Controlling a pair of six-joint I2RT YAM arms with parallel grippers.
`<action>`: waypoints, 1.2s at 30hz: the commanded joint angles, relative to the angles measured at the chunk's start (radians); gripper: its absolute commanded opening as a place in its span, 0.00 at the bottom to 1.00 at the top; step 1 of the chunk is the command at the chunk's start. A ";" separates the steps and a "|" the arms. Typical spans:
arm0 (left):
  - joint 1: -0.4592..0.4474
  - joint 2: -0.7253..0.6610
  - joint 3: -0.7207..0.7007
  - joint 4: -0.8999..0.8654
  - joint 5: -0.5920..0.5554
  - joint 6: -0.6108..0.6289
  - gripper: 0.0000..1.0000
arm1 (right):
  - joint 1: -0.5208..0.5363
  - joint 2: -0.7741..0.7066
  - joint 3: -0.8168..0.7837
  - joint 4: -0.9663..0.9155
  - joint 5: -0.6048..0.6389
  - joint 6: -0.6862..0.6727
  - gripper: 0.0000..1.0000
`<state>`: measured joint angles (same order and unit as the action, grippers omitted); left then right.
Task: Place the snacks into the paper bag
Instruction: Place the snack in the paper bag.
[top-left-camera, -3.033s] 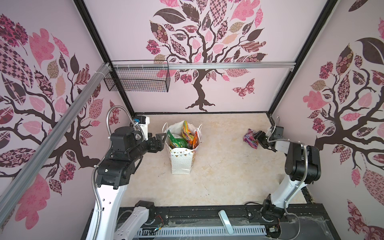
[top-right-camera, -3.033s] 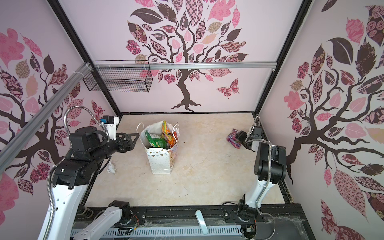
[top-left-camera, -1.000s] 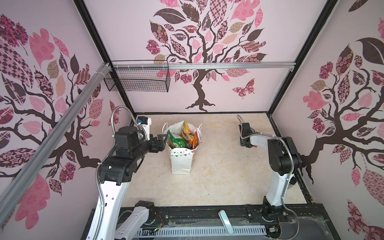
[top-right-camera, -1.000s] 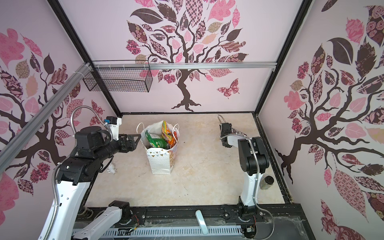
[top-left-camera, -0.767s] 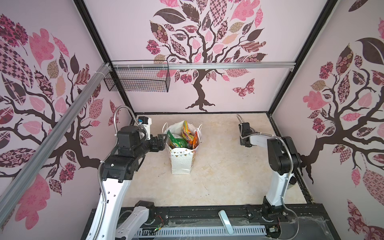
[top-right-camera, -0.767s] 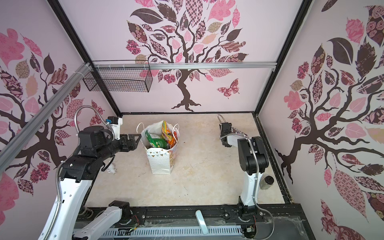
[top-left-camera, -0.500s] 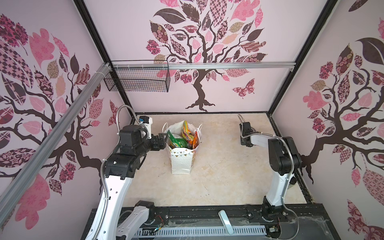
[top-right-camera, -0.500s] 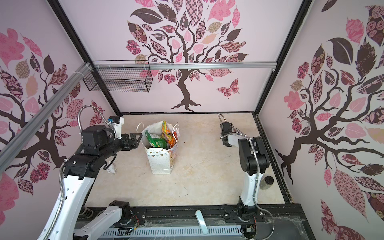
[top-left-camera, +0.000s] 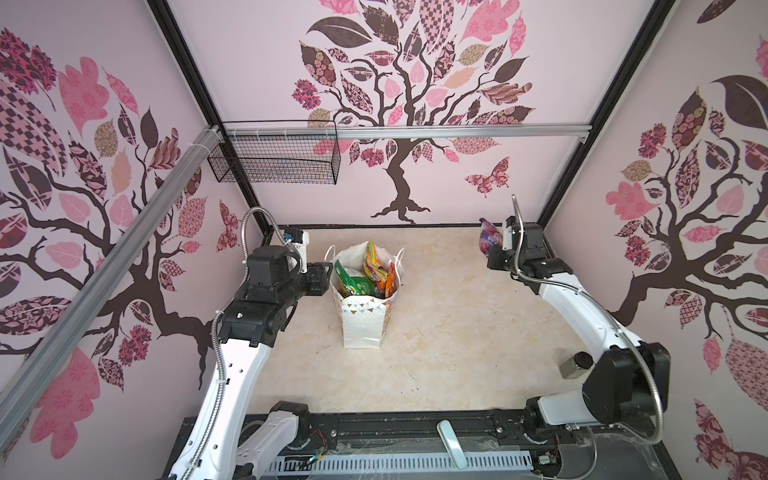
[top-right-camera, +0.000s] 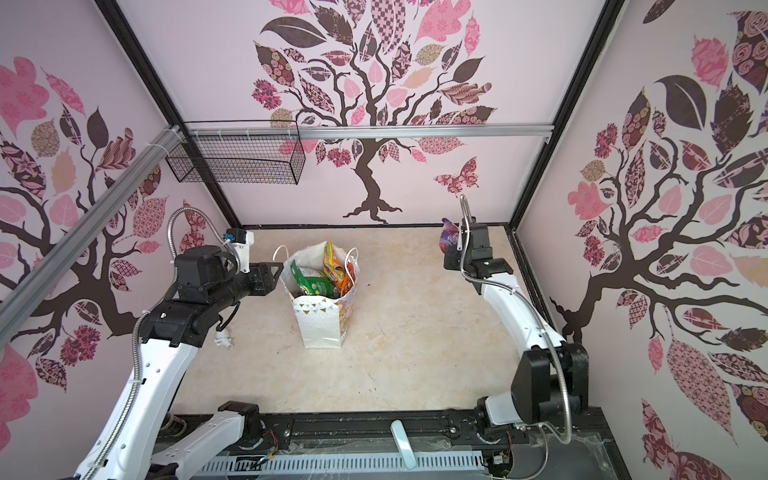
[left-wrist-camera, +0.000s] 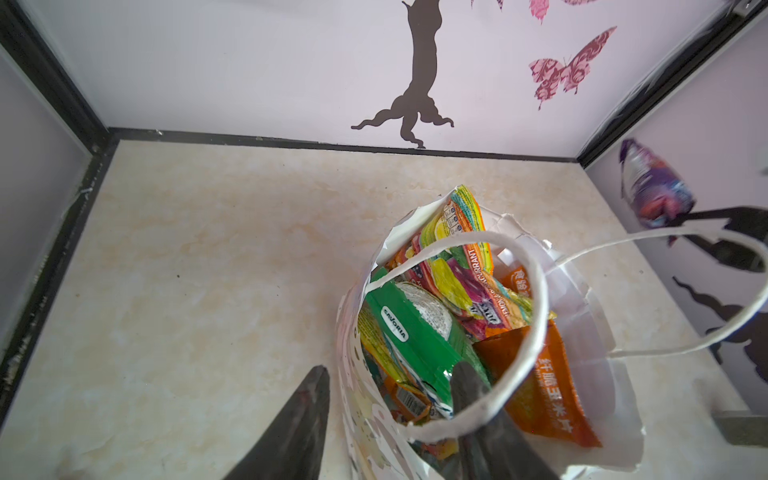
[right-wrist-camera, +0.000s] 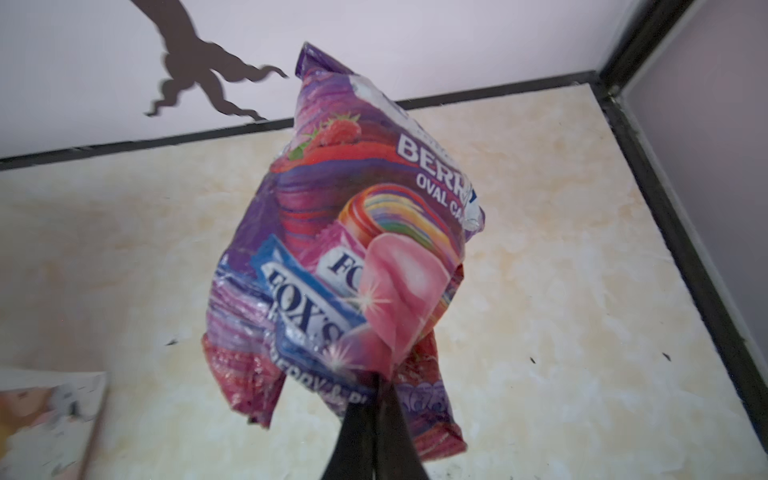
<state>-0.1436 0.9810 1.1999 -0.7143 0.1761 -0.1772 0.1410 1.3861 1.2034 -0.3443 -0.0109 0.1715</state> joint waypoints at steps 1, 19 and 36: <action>0.004 0.003 -0.035 0.047 -0.002 0.014 0.32 | 0.000 -0.105 0.068 -0.009 -0.255 0.053 0.00; 0.005 -0.012 -0.080 0.069 -0.069 0.023 0.05 | 0.262 -0.361 0.073 0.364 -0.771 0.351 0.00; 0.006 -0.038 -0.110 0.081 -0.088 0.027 0.04 | 0.612 -0.123 0.191 0.296 -0.620 0.233 0.00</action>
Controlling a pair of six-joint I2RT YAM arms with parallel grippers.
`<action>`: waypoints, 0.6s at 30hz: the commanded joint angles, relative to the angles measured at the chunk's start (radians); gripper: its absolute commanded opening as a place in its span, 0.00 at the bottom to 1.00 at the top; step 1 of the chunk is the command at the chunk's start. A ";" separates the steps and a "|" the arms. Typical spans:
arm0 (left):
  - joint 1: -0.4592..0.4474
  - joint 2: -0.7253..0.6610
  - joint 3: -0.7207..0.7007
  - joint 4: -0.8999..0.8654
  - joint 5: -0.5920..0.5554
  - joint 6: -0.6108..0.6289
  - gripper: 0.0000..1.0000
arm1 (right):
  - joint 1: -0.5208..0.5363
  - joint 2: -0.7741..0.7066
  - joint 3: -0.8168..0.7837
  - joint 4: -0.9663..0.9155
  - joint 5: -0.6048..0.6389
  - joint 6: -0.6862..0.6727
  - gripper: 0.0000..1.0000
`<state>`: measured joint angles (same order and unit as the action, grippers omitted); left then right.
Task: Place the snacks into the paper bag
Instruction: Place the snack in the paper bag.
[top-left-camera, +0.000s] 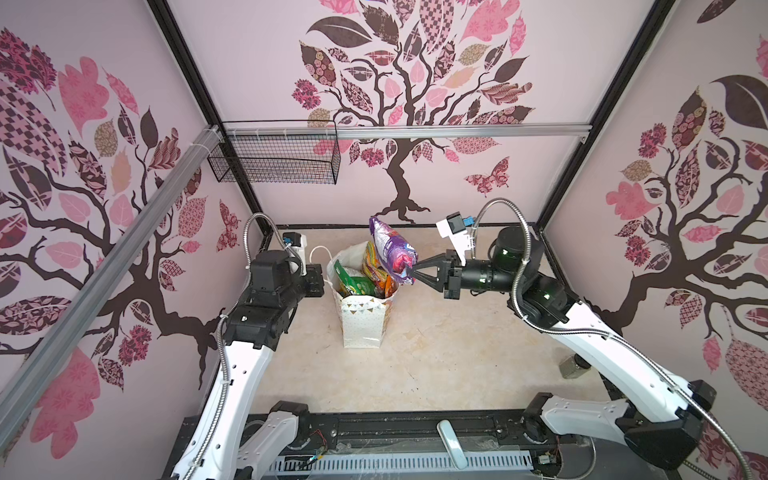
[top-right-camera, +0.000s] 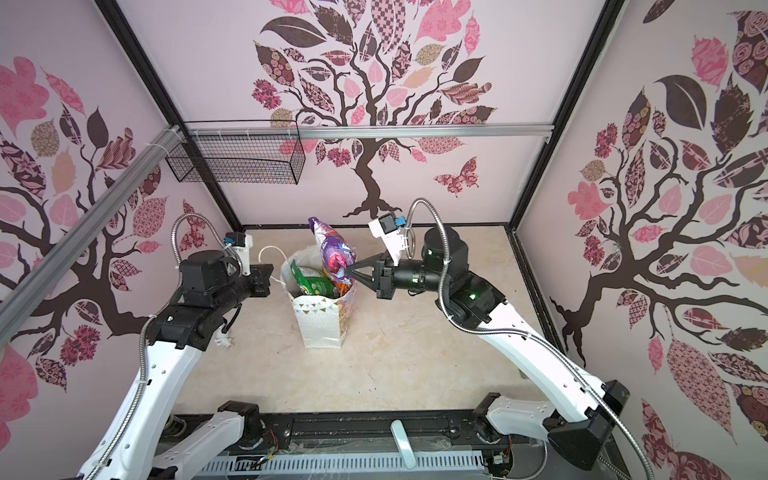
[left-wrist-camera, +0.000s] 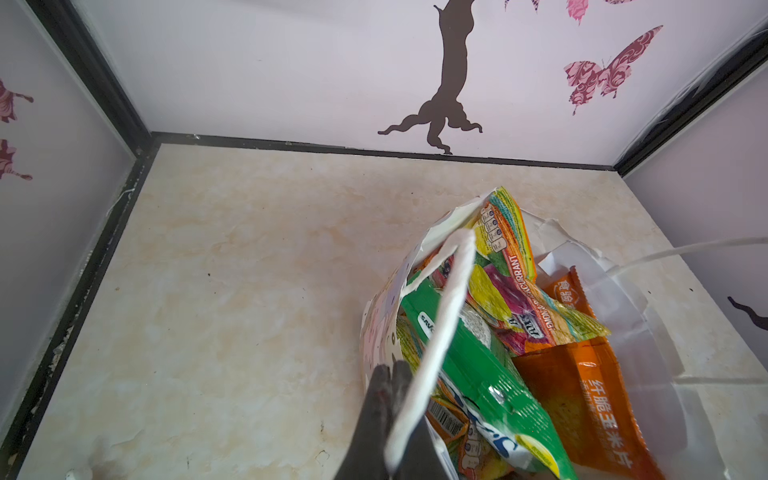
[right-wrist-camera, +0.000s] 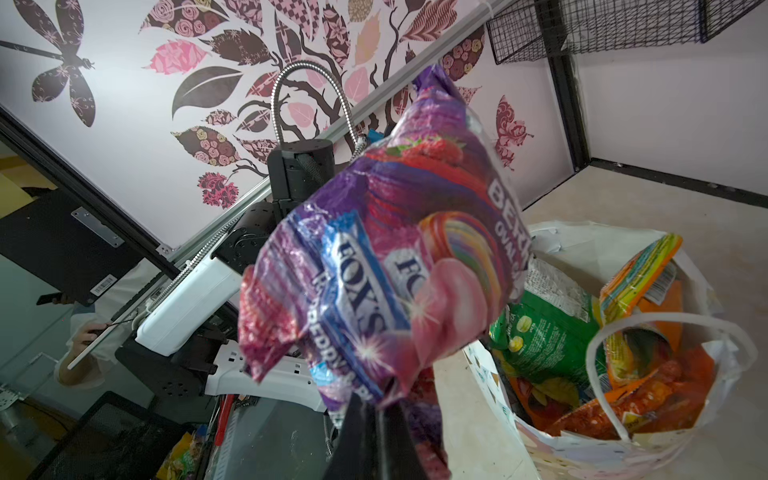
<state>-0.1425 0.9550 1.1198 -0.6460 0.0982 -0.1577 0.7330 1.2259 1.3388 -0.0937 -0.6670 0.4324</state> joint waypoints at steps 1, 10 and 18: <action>0.006 -0.013 -0.031 0.013 -0.010 0.007 0.04 | 0.022 0.052 0.056 0.050 0.041 -0.023 0.00; 0.005 -0.016 -0.037 0.017 -0.015 0.009 0.03 | 0.029 0.226 0.099 0.090 0.008 0.023 0.00; 0.005 -0.024 -0.042 0.022 -0.022 0.007 0.03 | 0.031 0.318 0.176 0.045 0.045 0.022 0.00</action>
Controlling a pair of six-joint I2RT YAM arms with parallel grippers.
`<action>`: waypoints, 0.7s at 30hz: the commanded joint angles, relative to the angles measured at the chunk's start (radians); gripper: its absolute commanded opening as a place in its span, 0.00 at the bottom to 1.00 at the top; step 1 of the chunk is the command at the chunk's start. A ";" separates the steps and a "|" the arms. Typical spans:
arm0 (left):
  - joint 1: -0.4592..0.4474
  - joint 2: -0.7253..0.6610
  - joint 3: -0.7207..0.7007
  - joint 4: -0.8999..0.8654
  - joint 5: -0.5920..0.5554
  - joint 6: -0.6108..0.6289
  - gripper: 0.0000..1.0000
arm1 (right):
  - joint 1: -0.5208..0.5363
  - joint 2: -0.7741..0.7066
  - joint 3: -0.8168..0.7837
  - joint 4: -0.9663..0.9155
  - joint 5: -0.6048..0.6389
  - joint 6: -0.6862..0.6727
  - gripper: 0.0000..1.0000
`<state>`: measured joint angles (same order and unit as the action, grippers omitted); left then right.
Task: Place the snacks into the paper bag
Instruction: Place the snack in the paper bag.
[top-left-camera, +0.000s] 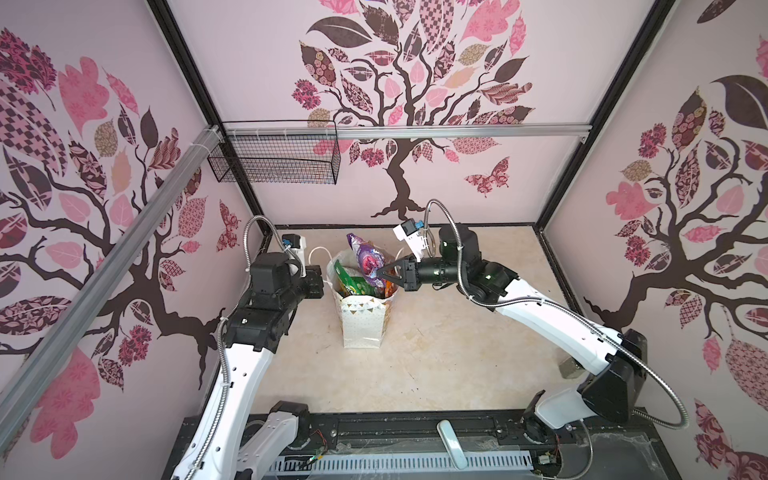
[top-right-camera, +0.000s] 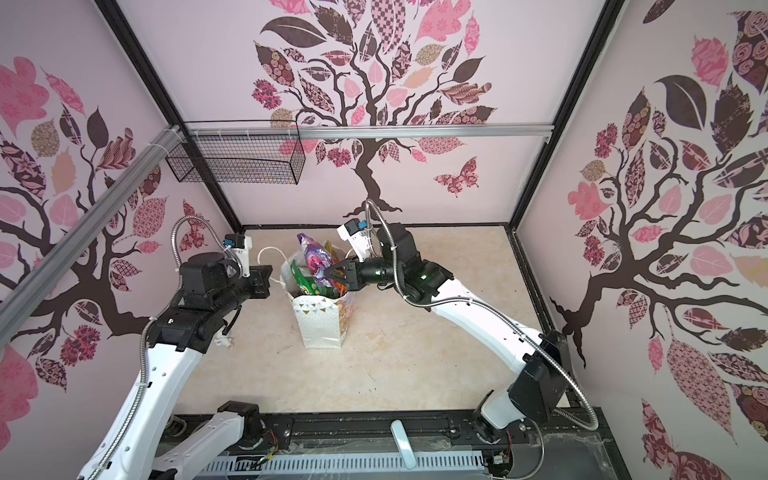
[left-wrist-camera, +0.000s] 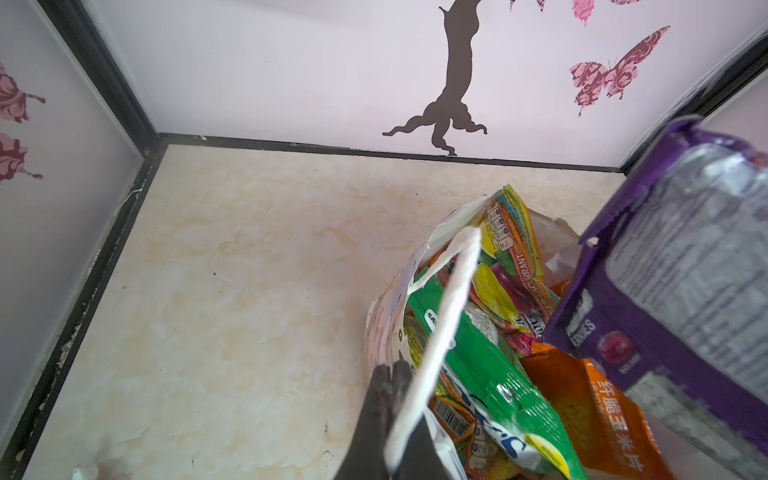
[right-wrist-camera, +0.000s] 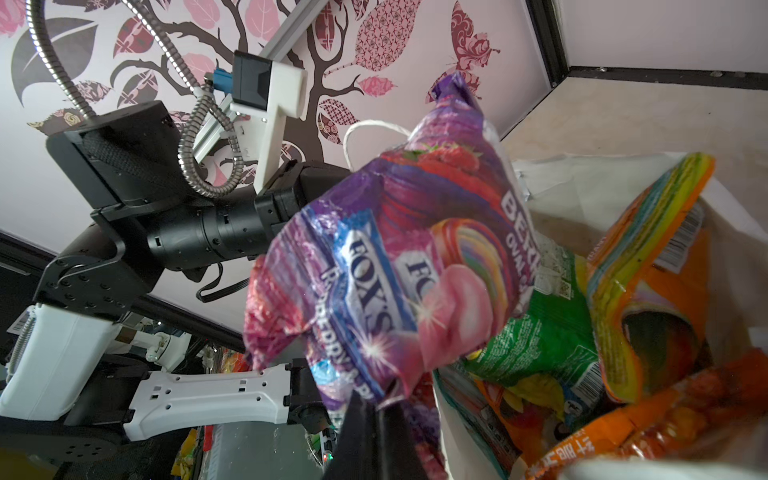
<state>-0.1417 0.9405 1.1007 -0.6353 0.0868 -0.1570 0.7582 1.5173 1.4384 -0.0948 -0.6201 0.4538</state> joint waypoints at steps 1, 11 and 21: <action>0.004 -0.009 -0.024 0.011 -0.010 0.007 0.03 | 0.007 0.038 0.081 0.041 0.002 -0.001 0.00; 0.004 -0.016 -0.025 0.016 0.000 -0.006 0.03 | 0.006 0.138 0.155 -0.018 -0.018 -0.020 0.06; 0.004 -0.008 0.038 -0.027 0.010 -0.020 0.05 | 0.006 0.112 0.254 -0.212 0.085 -0.127 0.44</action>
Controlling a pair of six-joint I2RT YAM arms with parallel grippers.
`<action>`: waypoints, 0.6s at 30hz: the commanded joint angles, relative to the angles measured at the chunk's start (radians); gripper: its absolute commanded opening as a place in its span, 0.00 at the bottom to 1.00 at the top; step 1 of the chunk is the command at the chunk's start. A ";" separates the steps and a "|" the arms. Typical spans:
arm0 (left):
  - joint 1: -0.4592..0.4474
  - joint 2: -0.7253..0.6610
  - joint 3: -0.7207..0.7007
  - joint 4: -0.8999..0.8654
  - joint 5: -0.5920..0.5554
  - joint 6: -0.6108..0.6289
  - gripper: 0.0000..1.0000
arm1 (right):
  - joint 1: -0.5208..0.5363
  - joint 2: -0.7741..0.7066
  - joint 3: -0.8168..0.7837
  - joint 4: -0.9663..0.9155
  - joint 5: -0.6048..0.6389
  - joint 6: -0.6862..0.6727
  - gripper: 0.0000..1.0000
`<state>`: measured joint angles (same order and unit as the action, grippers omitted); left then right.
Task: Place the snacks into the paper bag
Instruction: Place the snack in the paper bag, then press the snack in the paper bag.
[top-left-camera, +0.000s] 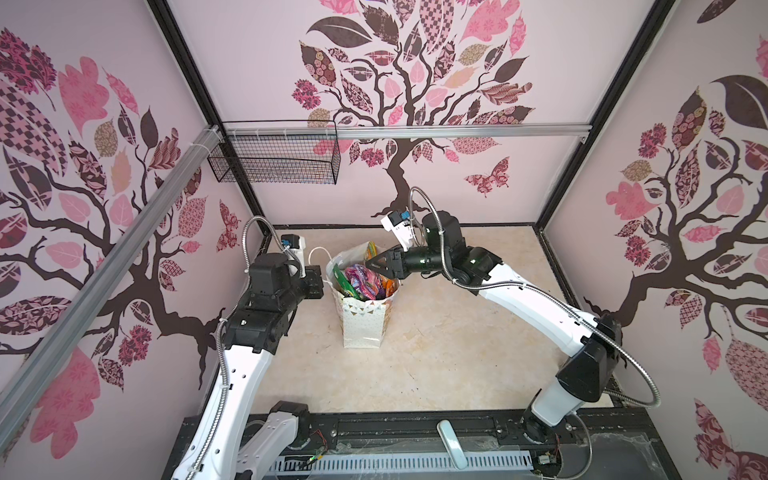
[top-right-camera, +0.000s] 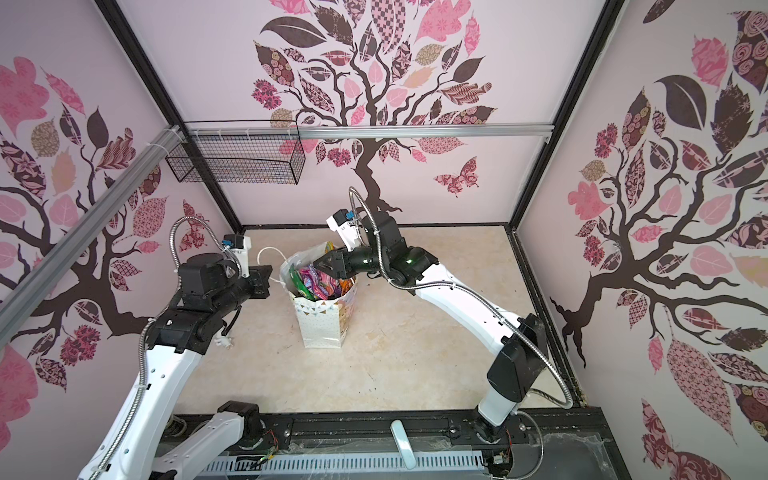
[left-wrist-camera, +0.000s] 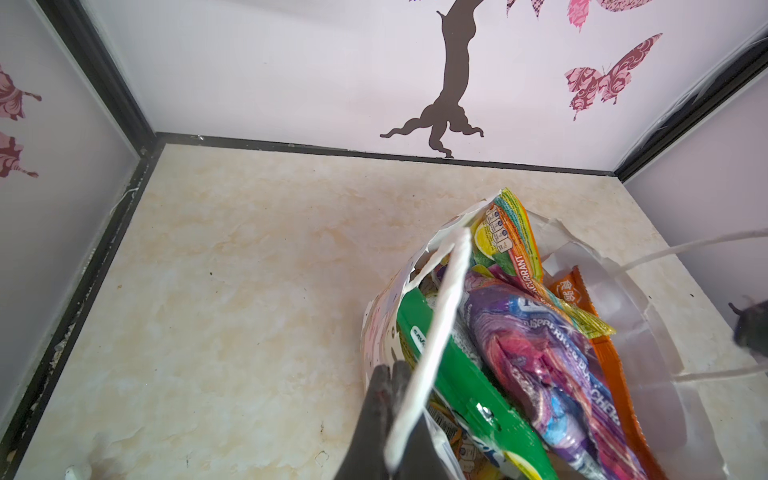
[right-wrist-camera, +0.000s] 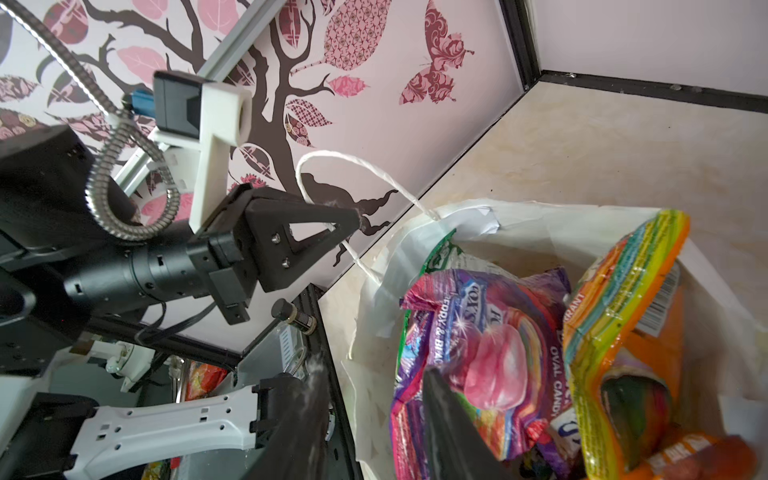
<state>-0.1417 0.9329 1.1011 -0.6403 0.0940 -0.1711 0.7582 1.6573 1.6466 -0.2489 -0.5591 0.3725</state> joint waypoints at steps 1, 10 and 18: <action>0.004 0.002 0.046 -0.028 -0.002 -0.005 0.05 | 0.007 -0.036 0.050 -0.069 0.033 -0.052 0.45; 0.004 0.046 0.225 -0.172 -0.089 0.001 0.28 | 0.007 -0.282 -0.013 -0.184 0.298 -0.152 0.56; 0.002 0.087 0.501 -0.291 0.052 -0.015 0.65 | 0.007 -0.377 -0.241 -0.117 0.317 -0.123 0.61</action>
<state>-0.1417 1.0107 1.4895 -0.8734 0.0635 -0.1829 0.7589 1.2362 1.4582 -0.3752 -0.2417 0.2493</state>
